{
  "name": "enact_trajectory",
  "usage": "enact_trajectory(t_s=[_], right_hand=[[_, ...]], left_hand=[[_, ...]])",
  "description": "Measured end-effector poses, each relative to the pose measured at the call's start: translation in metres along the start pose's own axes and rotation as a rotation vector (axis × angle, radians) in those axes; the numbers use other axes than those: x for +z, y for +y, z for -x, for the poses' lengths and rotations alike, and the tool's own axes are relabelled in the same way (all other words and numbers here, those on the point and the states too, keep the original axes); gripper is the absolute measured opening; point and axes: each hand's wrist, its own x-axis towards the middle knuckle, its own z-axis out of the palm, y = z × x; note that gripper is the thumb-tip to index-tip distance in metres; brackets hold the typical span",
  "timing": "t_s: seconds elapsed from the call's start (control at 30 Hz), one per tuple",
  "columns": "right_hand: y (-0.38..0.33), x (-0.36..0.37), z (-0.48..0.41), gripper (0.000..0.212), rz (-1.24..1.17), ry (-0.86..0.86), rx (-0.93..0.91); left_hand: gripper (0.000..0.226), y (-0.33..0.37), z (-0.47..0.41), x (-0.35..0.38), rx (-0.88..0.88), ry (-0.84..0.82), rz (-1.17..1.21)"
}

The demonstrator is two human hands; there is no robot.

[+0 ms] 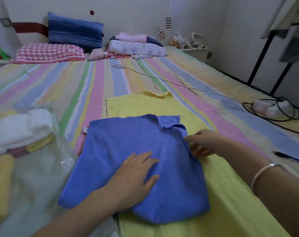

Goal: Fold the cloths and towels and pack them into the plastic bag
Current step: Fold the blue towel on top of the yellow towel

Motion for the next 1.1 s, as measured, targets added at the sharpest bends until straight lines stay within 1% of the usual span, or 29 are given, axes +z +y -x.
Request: enact_trajectory(t_s=[0.03, 0.1, 0.13, 0.2, 0.27, 0.33, 0.37, 0.43, 0.47, 0.53, 0.57, 0.6, 0.67, 0.73, 0.8, 0.9, 1.0, 1.1], right_hand=[[0.011, 0.004, 0.015, 0.037, 0.019, -0.005, 0.012], [0.034, 0.013, 0.044, 0.041, 0.085, 0.013, 0.000], [0.044, 0.016, 0.058, 0.042, 0.116, 0.036, -0.015], [0.059, 0.021, 0.085, 0.044, 0.143, 0.060, -0.040], [0.069, 0.027, 0.107, 0.046, 0.117, 0.052, -0.058], [0.078, 0.033, 0.121, 0.044, 0.029, 0.048, -0.077], [0.082, 0.035, 0.126, 0.042, -0.026, 0.055, -0.084], [0.087, 0.040, 0.131, 0.034, -0.141, 0.080, -0.096], [0.087, 0.041, 0.133, 0.029, -0.181, 0.081, -0.100], [0.085, 0.041, 0.136, 0.021, -0.203, 0.048, -0.091], [0.084, 0.041, 0.136, 0.019, -0.210, 0.030, -0.083], [0.082, 0.041, 0.136, 0.018, -0.238, 0.020, -0.075], [0.079, 0.043, 0.137, 0.015, -0.339, 0.033, -0.087], [0.076, 0.045, 0.137, 0.016, -0.399, 0.107, -0.152], [0.073, 0.046, 0.138, 0.019, -0.410, 0.168, -0.229], [0.074, 0.047, 0.137, 0.023, -0.434, 0.126, -0.278], [0.080, 0.049, 0.133, 0.031, -0.274, 0.160, -0.311], [0.087, 0.043, 0.133, 0.030, -0.097, 0.275, -0.394]], left_hand=[[0.078, 0.000, 0.010, 0.003, 0.000, 0.031, -0.007], [0.058, -0.005, 0.030, 0.006, 0.027, 0.200, 0.007], [0.050, -0.011, 0.039, 0.005, 0.010, 0.298, 0.023], [0.044, -0.026, 0.058, -0.003, -0.110, 0.433, 0.029], [0.041, -0.042, 0.082, -0.014, -0.270, 0.526, -0.031], [0.030, -0.054, 0.107, -0.020, -0.450, 0.586, -0.037], [0.026, -0.061, 0.117, -0.020, -0.552, 0.582, 0.004], [0.025, -0.064, 0.129, -0.022, -0.706, 0.520, 0.178], [0.023, -0.065, 0.130, -0.022, -0.769, 0.477, 0.336], [0.015, -0.068, 0.130, -0.020, -0.860, 0.382, 0.749], [0.017, -0.069, 0.130, -0.020, -0.894, 0.356, 0.904], [0.019, -0.072, 0.130, -0.018, -0.918, 0.353, 1.000], [0.016, -0.073, 0.133, -0.018, -0.918, 0.407, 1.060], [0.012, -0.068, 0.134, -0.022, -0.854, 0.516, 1.070], [0.013, -0.062, 0.136, -0.029, -0.783, 0.601, 1.136], [0.011, -0.058, 0.140, -0.040, -0.696, 0.653, 1.252], [0.011, -0.059, 0.144, -0.050, -0.638, 0.654, 1.283], [0.011, -0.064, 0.151, -0.055, -0.643, 0.669, 1.132]])
